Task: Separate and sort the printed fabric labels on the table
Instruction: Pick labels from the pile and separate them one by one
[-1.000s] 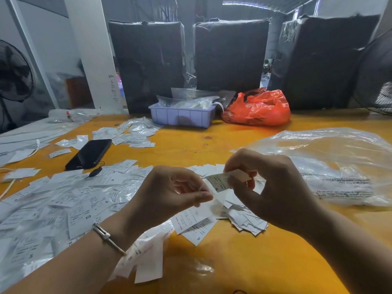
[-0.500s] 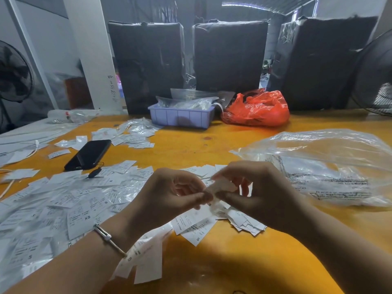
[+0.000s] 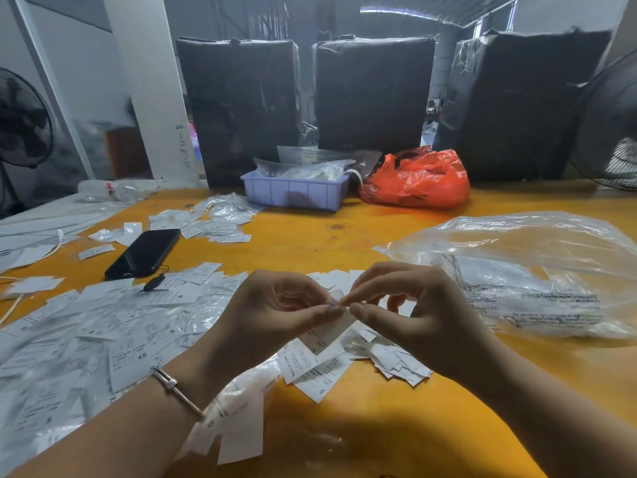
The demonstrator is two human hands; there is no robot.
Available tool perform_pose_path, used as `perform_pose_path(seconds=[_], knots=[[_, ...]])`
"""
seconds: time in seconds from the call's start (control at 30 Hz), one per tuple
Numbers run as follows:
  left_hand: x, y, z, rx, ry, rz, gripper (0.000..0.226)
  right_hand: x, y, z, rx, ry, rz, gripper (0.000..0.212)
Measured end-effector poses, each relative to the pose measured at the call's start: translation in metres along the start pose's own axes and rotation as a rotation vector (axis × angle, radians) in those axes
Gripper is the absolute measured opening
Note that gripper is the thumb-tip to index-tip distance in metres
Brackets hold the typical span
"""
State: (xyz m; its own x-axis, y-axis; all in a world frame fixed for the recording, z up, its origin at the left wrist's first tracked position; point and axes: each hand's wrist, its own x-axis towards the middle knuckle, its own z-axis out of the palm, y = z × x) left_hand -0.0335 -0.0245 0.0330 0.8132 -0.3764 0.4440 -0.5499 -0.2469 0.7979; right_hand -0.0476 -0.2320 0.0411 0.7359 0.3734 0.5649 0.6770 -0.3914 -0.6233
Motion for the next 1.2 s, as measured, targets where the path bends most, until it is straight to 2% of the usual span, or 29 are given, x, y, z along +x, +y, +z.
perform_pose_path(seconds=[0.2, 0.27, 0.33, 0.43, 0.5, 0.53, 0.7, 0.77, 0.83, 0.93, 1.03, 1.2], knots=[[0.001, -0.003, 0.001, 0.0, -0.003, -0.046, 0.026, 0.004, 0.009, -0.002, 0.085, -0.097, 0.125, 0.007], [0.002, -0.004, 0.0, -0.005, -0.002, -0.078, 0.019, 0.005, 0.013, -0.007, 0.035, -0.042, 0.153, 0.006], [0.003, -0.006, -0.003, 0.002, 0.024, -0.123, 0.006, 0.007, 0.022, -0.015, -0.117, 0.062, 0.203, 0.011], [0.004, -0.009, -0.009, 0.087, 0.07, -0.174, 0.014, 0.008, 0.036, -0.026, -0.498, 0.151, 0.356, 0.019], [0.005, -0.01, -0.011, 0.124, 0.132, -0.223, 0.005, 0.008, 0.045, -0.032, -0.631, 0.196, 0.454, 0.02], [0.006, -0.012, -0.013, 0.136, 0.178, -0.261, 0.007, 0.007, 0.05, -0.035, -0.667, 0.212, 0.486, 0.018], [0.01, -0.025, -0.022, 0.099, 0.291, -0.466, 0.028, 0.007, 0.065, -0.043, -0.959, 0.105, 0.705, 0.025], [0.01, -0.028, -0.026, 0.213, 0.305, -0.486, 0.03, 0.006, 0.069, -0.047, -0.992, 0.128, 0.744, 0.022], [0.009, -0.033, -0.029, 0.456, 0.285, -0.492, 0.024, 0.004, 0.074, -0.053, -0.983, 0.178, 0.767, 0.027], [0.007, -0.032, -0.028, 0.777, 0.227, -0.537, 0.024, 0.003, 0.081, -0.06, -1.077, 0.115, 0.835, 0.023], [0.006, -0.029, -0.025, 0.861, 0.238, -0.502, 0.025, 0.003, 0.087, -0.061, -1.114, 0.064, 0.867, 0.025], [0.006, -0.029, -0.021, 0.815, 0.242, -0.442, 0.024, 0.002, 0.089, -0.063, -1.045, 0.175, 0.813, 0.013]])
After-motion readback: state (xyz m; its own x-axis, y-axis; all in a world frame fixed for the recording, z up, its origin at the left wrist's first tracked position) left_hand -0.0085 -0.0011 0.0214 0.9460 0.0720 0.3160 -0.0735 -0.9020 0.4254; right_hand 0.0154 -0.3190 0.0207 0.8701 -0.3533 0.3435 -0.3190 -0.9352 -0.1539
